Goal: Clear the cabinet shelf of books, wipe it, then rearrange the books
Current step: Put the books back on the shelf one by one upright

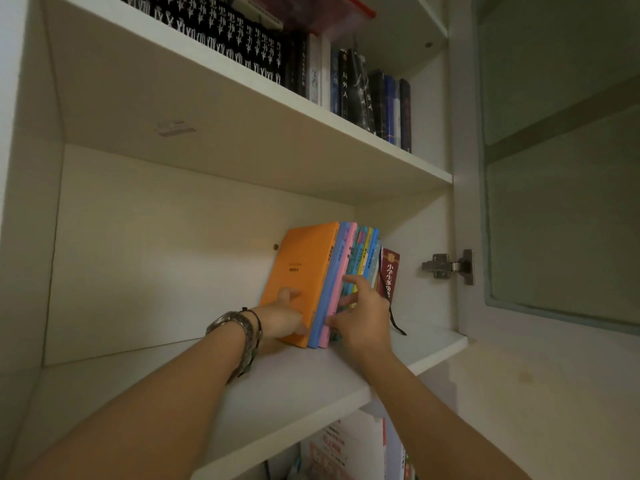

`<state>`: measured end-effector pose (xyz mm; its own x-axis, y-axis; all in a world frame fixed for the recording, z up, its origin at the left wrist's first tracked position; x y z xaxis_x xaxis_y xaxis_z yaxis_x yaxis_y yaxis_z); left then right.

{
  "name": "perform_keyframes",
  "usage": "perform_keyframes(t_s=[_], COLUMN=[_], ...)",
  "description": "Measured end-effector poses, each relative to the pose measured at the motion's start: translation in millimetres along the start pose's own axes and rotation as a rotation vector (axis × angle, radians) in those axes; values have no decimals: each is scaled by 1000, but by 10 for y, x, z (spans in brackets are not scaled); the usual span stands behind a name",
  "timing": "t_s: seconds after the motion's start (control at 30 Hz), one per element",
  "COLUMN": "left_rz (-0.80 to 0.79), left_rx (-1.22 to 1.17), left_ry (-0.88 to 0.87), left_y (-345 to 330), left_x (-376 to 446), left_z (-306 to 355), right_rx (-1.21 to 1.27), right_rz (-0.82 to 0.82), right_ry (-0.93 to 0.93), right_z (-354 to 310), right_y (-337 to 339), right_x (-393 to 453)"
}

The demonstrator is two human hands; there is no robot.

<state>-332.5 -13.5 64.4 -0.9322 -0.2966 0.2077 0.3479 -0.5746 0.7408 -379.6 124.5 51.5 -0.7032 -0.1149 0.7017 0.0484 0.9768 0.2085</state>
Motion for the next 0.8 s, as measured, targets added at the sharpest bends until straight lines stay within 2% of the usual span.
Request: perform_keyframes(t_s=[0.37, 0.5, 0.8], left_rz=[-1, 18, 10], left_rx=[67, 80, 99], left_ry=[7, -12, -24], left_y=[-21, -42, -66], left_x=[47, 62, 73], left_z=[-61, -108, -149], right_rx=[15, 62, -44], right_rz=[-196, -160, -141], right_ry=[20, -19, 59], right_z=[47, 24, -6], right_y=[-98, -116, -129], right_x=[40, 30, 40])
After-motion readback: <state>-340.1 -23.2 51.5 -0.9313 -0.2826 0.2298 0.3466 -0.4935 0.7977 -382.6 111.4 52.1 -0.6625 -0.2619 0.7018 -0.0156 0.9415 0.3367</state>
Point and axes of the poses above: each hand's wrist, its own x-axis towards the middle knuckle, its own y-axis out of the back of the hand, z = x × y, the point moved 4 cm from there along x, towards the middle knuckle, and after that the axes turned 2 degrees about z, right-handed, at the moved point
